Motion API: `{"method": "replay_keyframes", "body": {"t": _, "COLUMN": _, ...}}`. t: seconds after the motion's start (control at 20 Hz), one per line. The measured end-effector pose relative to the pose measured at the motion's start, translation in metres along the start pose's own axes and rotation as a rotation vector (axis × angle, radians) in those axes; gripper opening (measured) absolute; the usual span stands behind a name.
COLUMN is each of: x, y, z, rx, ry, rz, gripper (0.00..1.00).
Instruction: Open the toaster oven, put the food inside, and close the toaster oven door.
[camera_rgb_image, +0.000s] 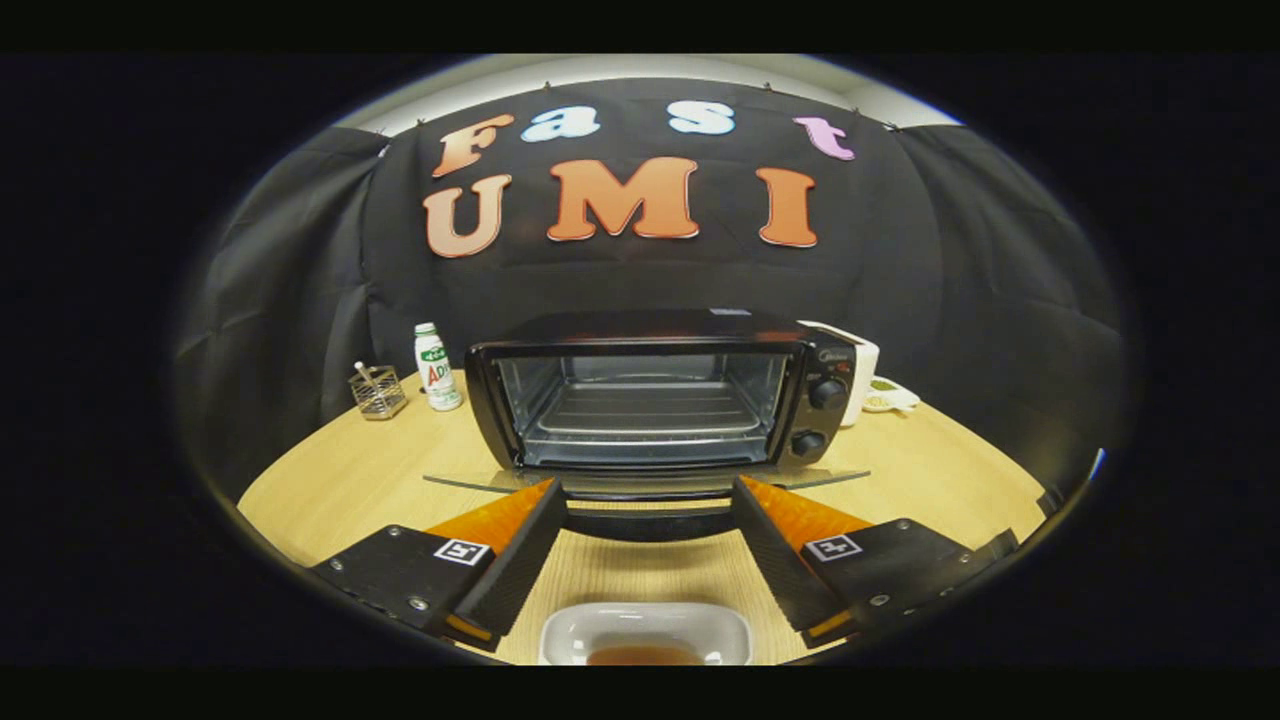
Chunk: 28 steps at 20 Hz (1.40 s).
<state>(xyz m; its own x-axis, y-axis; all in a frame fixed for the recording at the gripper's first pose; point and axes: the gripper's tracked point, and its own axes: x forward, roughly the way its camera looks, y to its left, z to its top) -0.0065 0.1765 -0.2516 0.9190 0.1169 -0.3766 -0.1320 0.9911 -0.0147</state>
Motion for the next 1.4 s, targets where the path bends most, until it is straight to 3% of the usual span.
{"method": "replay_keyframes", "body": {"t": 0.5, "x": -0.006, "y": -0.002, "z": -0.051, "rx": -0.004, "ry": 0.09, "rz": 0.0, "gripper": 0.99}}
{"method": "replay_keyframes", "body": {"t": 0.8, "x": -0.001, "y": -0.004, "z": -0.098, "rx": 0.026, "ry": 0.212, "rz": -0.004, "gripper": 0.99}}
{"method": "replay_keyframes", "body": {"t": 1.1, "x": -0.009, "y": -0.007, "z": -0.086, "rx": 0.036, "ry": 0.193, "rz": -0.01, "gripper": 0.98}}
{"method": "replay_keyframes", "body": {"t": 1.4, "x": -0.048, "y": -0.009, "z": -0.074, "rx": 0.006, "ry": 0.126, "rz": -0.028, "gripper": 0.99}}
